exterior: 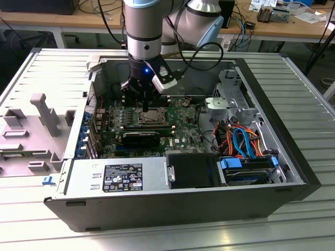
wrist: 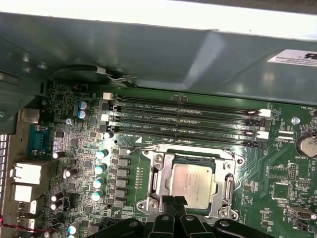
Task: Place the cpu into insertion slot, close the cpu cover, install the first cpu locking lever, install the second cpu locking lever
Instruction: 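Install the first cpu locking lever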
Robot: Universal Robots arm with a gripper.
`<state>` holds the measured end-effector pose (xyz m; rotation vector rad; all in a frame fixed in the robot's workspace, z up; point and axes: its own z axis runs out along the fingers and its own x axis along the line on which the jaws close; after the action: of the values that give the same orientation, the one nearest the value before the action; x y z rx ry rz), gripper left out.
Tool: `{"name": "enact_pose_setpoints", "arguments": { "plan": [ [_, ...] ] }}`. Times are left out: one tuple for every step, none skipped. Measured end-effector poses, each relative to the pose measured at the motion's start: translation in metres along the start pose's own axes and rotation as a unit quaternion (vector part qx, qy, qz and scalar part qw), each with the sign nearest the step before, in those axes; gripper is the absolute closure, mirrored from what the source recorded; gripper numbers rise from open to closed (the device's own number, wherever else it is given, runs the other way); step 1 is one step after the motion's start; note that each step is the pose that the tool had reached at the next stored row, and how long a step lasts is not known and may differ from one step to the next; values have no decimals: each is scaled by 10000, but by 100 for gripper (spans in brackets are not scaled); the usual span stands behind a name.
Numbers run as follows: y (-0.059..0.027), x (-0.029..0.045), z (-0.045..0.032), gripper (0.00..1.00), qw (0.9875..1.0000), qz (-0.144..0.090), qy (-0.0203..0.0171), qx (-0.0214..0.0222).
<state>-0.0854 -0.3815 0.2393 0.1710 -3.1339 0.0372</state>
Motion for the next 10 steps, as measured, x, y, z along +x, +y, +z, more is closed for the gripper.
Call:
{"name": "enact_pose_setpoints", "arguments": {
  "plan": [
    [0,1,0,89,10000,0,0,0],
    [0,2,0,89,10000,1,0,0],
    [0,2,0,89,10000,1,0,0],
    [0,2,0,89,10000,1,0,0],
    [0,2,0,89,10000,1,0,0],
    [1,3,0,89,10000,1,0,0],
    [1,10,0,89,10000,2,0,0],
    [1,14,0,89,10000,1,0,0],
    [2,20,0,89,10000,1,0,0],
    [3,30,0,89,10000,1,0,0]
  ]
}}
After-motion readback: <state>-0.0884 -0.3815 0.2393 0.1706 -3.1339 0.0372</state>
